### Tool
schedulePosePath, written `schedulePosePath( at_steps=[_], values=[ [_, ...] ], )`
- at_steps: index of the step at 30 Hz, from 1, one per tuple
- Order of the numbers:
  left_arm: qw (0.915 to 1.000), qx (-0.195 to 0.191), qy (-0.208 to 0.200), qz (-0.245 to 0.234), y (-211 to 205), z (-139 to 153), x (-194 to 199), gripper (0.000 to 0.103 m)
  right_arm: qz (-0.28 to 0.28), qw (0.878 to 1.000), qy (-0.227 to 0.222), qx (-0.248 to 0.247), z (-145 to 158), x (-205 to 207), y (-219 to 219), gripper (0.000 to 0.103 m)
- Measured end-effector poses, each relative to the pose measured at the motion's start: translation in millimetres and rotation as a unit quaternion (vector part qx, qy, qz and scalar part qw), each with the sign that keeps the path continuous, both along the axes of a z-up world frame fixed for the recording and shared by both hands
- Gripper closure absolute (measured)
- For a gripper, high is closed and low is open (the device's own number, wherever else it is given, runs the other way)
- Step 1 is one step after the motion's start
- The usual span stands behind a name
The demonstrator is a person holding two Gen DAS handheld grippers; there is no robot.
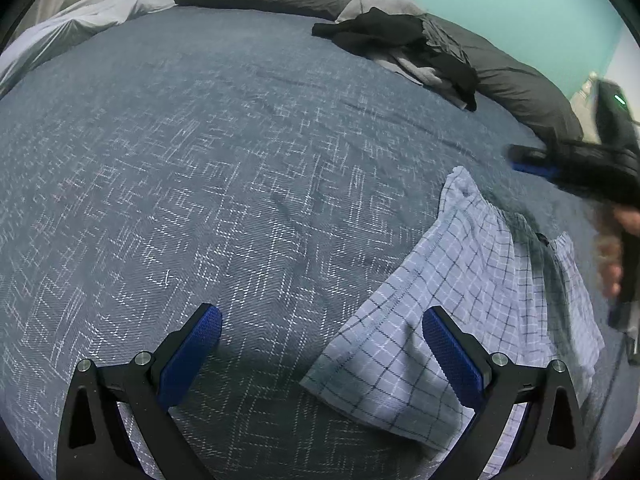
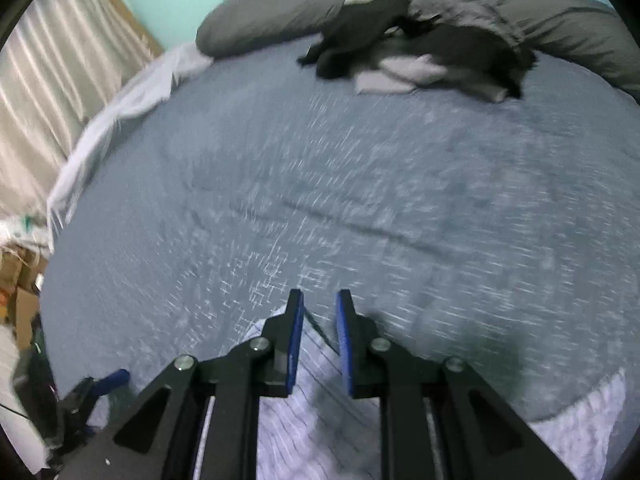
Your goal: Fold clothes
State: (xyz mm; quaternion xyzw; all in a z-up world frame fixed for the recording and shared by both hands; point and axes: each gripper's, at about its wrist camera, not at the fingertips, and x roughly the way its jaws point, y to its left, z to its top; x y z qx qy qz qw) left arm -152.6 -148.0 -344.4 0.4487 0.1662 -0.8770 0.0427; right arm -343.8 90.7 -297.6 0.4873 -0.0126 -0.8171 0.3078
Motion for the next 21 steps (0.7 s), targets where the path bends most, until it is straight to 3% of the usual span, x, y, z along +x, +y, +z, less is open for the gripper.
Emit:
schedulePosePath(
  at_steps=[7,9,14,21],
  values=[
    [1.0,-0.003,0.001,-0.005,6,0,1,0.0,-0.09,0.994,-0.026,-0.052,21,43,113,0.085],
    [1.0,-0.006,0.001,-0.007,8,0,1,0.0,-0.13,0.989,-0.039,-0.058,18,64,151,0.076],
    [0.9999,-0.008,0.0,-0.009,9,-2,0,0.0,-0.212,0.972,-0.064,-0.083,3,111,223,0.075],
    [0.9996,-0.024,-0.005,-0.016,14,-6,-1,0.0,-0.275,0.952,-0.057,-0.119,-21,167,259,0.075]
  ],
)
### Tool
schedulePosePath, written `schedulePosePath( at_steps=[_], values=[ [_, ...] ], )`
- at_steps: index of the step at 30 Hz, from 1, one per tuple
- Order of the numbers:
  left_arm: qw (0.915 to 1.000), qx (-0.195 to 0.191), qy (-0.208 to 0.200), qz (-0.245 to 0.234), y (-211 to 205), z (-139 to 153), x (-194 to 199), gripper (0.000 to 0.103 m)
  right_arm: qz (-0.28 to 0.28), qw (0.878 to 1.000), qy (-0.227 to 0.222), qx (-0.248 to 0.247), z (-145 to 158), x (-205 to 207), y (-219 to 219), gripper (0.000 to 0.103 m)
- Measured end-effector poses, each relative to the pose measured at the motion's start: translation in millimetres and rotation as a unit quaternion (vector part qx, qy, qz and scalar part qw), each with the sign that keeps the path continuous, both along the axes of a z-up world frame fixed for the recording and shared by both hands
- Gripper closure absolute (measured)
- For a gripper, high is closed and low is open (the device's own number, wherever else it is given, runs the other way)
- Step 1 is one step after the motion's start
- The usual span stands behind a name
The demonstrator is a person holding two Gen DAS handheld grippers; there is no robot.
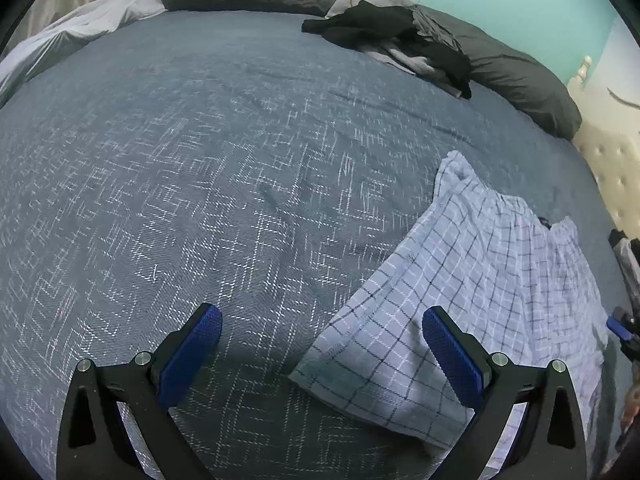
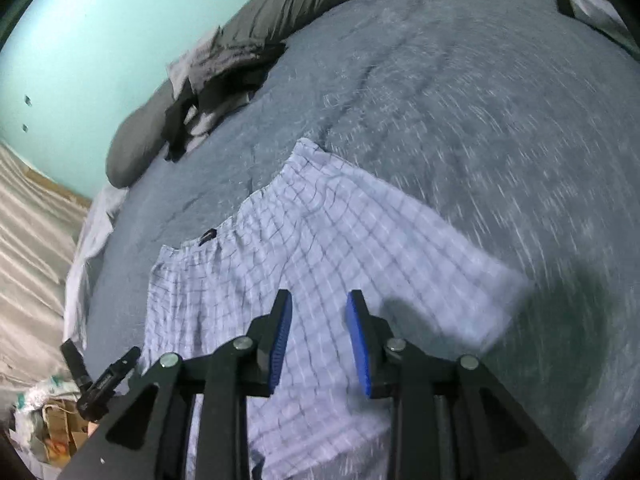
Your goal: Fold clothes
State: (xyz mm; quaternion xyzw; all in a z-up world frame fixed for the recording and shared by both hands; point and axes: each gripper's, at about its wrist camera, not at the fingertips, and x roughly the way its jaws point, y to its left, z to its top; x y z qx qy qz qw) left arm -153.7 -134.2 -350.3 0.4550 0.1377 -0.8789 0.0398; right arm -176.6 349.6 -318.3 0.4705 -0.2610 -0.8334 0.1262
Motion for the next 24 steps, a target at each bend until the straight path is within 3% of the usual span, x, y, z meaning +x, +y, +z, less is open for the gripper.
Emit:
schedulePosePath(
  at_steps=[5,16,21,24],
  values=[
    [0.9998,-0.015,0.0,-0.011,5,-1,0,0.0,-0.006,0.999,0.029,-0.022,-5,19,-6,0.075],
    [0.9984,-0.017,-0.001,-0.054,10,0,9,0.001,0.035,0.998,0.039,-0.027,-12,13,-40,0.075],
    [0.9982,-0.018,-0.008,-0.056,8,0,14,0.022,0.029,0.998,0.041,-0.031,-12,16,-42,0.075],
    [0.998,-0.018,-0.007,-0.059,6,0,19,0.027,0.019,0.998,0.045,-0.03,-10,17,-37,0.075]
  ],
)
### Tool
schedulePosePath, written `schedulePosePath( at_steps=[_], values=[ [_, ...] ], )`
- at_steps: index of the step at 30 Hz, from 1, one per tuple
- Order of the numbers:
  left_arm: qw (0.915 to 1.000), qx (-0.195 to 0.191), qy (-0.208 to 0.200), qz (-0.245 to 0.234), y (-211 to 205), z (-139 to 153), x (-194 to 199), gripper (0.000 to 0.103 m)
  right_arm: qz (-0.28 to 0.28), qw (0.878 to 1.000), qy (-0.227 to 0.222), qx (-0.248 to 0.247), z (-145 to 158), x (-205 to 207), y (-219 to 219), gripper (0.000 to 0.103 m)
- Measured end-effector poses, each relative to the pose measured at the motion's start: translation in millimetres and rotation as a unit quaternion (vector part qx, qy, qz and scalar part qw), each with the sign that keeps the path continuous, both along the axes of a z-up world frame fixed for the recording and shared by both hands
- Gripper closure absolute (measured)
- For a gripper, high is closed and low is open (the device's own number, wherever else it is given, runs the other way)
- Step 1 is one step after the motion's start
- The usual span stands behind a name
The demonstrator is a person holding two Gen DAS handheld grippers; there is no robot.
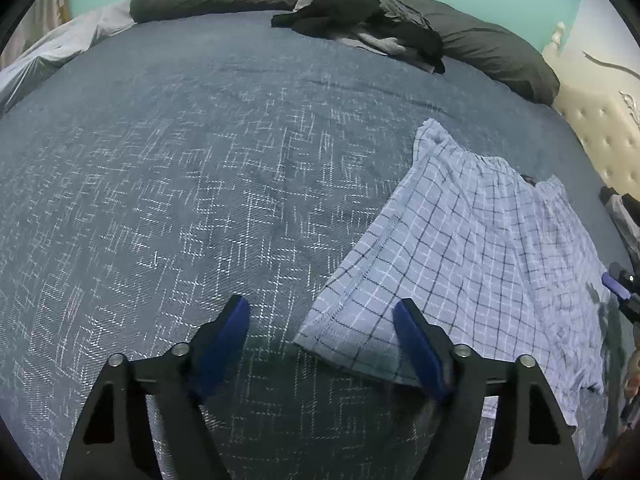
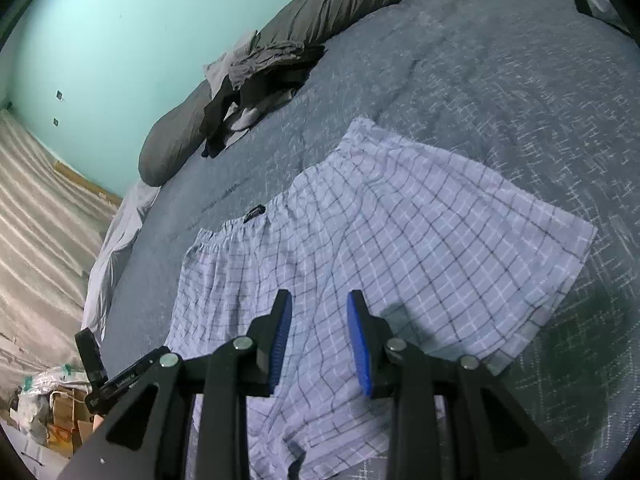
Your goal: Fold clothes
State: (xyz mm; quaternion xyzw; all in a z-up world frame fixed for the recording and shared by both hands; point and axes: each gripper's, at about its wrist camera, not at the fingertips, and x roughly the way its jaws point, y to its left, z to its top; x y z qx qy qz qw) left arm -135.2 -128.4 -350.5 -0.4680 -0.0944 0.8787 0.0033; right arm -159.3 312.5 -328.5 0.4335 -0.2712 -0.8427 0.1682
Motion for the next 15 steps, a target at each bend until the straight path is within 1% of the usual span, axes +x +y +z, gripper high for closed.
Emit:
schedulePosePath(
  at_steps=[1,3,8,9,11,12,13,14,15],
  values=[
    [1.0,-0.001,-0.001,-0.002,0.0,0.0,0.2,0.029,-0.003,1.0,0.0,-0.001,0.2,-0.1,1.8,0.075],
    [0.9999,-0.005,-0.001,-0.009,1.1,1.0,1.8,0.036,-0.01,1.0,-0.003,-0.006,-1.2,-0.2,6.0,0.075],
    [0.9996,-0.015,-0.002,-0.025,4.2,2.8,7.1,0.044,-0.02,1.0,-0.01,-0.012,-5.4,-2.2,10.2,0.075],
    [0.9996,-0.014,-0.004,-0.026,4.0,2.0,7.0,0.052,-0.02,1.0,-0.01,-0.012,-5.4,-2.1,9.9,0.075],
    [0.9996,-0.013,-0.003,-0.025,3.4,1.3,6.3,0.061,-0.019,1.0,-0.009,-0.012,-5.0,-2.1,9.3,0.075],
    [0.9996,-0.013,-0.003,-0.027,3.1,1.0,7.5,0.065,-0.018,1.0,-0.009,-0.012,-4.9,-2.0,9.0,0.075],
    [0.9996,-0.012,-0.003,-0.027,3.1,0.2,7.2,0.066,-0.018,1.0,-0.009,-0.013,-4.8,-1.9,8.6,0.075],
    [0.9996,-0.012,-0.004,-0.027,3.2,-0.4,7.3,0.069,-0.018,1.0,-0.009,-0.012,-4.8,-1.5,8.3,0.075],
    [0.9995,-0.013,-0.004,-0.027,2.8,-0.1,7.8,0.077,-0.017,1.0,-0.01,-0.012,-4.8,-1.2,8.0,0.075]
  ],
)
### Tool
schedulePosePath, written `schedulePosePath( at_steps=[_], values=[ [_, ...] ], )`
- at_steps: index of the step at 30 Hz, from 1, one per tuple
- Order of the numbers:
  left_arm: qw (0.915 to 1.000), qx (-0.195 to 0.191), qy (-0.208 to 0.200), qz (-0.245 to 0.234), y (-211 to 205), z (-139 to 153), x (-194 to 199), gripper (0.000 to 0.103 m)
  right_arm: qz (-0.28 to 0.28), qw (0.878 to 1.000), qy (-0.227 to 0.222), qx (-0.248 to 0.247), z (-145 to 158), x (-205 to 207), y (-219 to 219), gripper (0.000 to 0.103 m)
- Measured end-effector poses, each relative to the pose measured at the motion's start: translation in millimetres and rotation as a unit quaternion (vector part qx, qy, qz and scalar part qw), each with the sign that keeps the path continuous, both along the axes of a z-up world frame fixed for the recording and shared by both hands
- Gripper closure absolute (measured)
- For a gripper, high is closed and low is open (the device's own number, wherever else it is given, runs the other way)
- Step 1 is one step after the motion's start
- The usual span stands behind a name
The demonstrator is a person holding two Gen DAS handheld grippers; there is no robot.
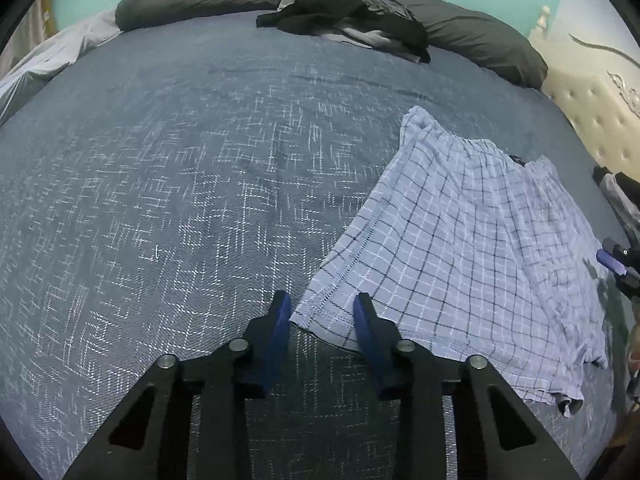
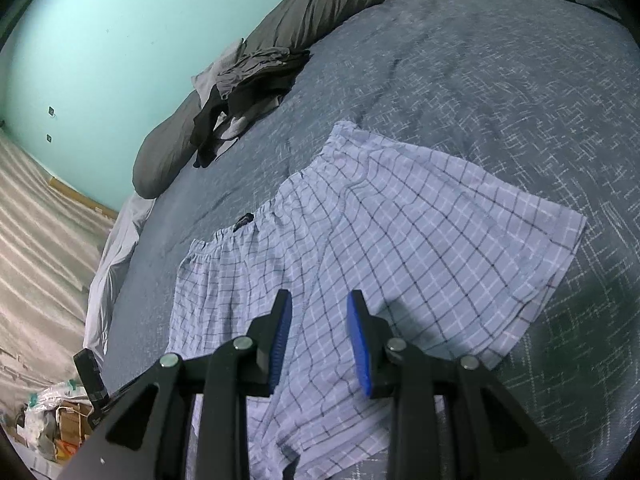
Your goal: Fold clothes
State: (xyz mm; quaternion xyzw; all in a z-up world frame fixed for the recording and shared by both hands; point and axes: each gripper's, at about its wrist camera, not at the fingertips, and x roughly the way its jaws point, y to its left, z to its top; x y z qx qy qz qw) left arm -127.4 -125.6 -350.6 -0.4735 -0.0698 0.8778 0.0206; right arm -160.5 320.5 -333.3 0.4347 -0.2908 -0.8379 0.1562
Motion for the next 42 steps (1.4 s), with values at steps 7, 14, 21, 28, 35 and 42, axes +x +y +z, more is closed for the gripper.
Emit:
schedulePosePath(
  at_steps=[7,14,21,28,35,42],
  values=[
    [0.9999,-0.007,0.014,-0.001,1,7,-1,0.094,-0.002,1.0,-0.002,-0.001,-1,1,0,0.075],
    [0.9999,-0.005,0.011,-0.005,7,5,-3,0.097,-0.011,1.0,-0.005,-0.008,-3,2,8,0.075],
    [0.9998,0.016,0.012,0.005,0,10,0,0.098,-0.02,1.0,-0.007,-0.017,-3,2,17,0.075],
    [0.9986,0.045,0.028,0.001,8,30,6,0.098,-0.031,0.999,-0.004,-0.034,-2,1,26,0.075],
    [0.9972,0.064,0.025,-0.03,49,43,-1,0.098,-0.051,0.997,-0.005,-0.05,-4,3,47,0.075],
    [0.9939,0.066,0.034,-0.081,117,77,-18,0.098,-0.061,0.996,-0.008,-0.071,-5,5,66,0.075]
  ],
)
